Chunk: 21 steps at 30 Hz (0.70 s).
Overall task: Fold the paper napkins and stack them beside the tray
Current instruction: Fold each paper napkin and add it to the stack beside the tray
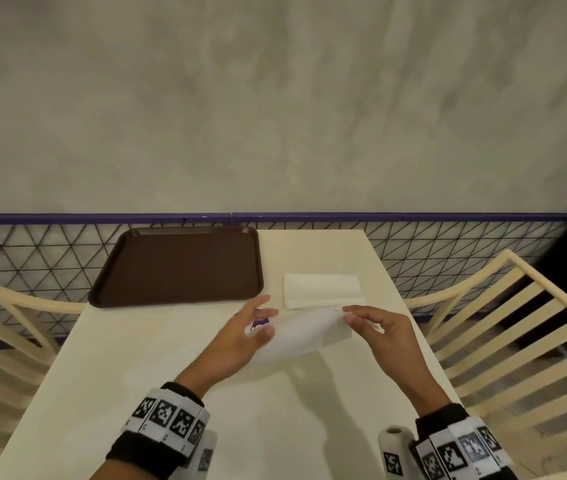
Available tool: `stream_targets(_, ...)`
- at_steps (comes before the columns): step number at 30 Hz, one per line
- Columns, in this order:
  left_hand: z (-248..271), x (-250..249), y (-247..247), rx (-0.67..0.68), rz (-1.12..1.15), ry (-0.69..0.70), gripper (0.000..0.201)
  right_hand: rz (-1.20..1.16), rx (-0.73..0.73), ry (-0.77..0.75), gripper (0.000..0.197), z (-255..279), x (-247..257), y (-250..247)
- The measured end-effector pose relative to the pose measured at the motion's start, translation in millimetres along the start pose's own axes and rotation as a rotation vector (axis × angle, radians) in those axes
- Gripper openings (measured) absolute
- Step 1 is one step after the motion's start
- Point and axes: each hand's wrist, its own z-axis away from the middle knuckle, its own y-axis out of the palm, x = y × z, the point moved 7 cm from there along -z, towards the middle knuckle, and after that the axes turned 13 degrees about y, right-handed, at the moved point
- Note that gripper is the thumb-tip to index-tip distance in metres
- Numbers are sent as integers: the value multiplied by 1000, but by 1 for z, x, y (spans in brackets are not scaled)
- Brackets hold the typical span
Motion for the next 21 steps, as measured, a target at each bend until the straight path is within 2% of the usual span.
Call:
stream_targets(1,2,4,11,62,113,-55,89,-9,25,18,15,-3,1,1)
stream_targets(3,5,15,23,121,222,-146,91,-60,75,52,16,-8,5,2)
stream_targets(7,9,20,26,131,208,-166,67,-191,68,174,15,-19,2,-8)
stream_targets(10,4,12,18,-1,375,-117,60,-327,64,346,29,-24,-19,-16)
stream_targets(12,0,14,8,-129,410,-114,61,-421,162,573,41,-14,-43,-6)
stream_targets(14,-2,20,2,-197,368,-125,66,-437,287,736,40,4,-63,10)
stream_targets(16,0,29,1,-217,303,-157,66,-380,360,793,42,16,-76,20)
stream_targets(19,5,38,-2,-331,295,-186,35,-421,355,865,45,23,-90,26)
stream_targets(21,8,45,-6,-392,272,-203,29,-505,335,921,45,24,-100,28)
